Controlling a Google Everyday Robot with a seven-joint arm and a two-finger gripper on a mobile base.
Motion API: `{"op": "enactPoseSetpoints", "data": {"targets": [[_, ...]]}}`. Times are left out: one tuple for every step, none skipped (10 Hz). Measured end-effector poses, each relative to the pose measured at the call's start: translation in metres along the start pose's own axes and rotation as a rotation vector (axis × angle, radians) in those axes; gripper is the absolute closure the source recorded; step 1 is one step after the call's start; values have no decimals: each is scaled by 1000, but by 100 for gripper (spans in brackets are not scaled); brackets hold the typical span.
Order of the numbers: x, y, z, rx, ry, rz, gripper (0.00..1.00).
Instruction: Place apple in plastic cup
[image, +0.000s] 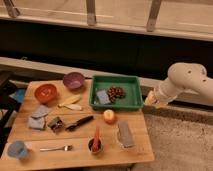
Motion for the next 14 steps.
{"op": "enactPoseSetpoints", "data": {"targets": [[0,0,0,0,0,0,53],[0,0,0,0,0,0,53],[0,0,0,0,0,0,53],[0,0,0,0,0,0,53],[0,0,0,0,0,0,53],[0,0,0,0,0,0,53],[0,0,0,1,-1,-2,53],[-1,0,0,10,-5,-10,53],[-8,5,3,18,-6,-34,53],[-15,14,8,19,0,-57,53],[-23,30,16,20,8,-89,53],[-29,49,23,20,13,-122,53],[-32,67,30,20,20,-150,53],[-32,88,37,9,21,-182,53]]}}
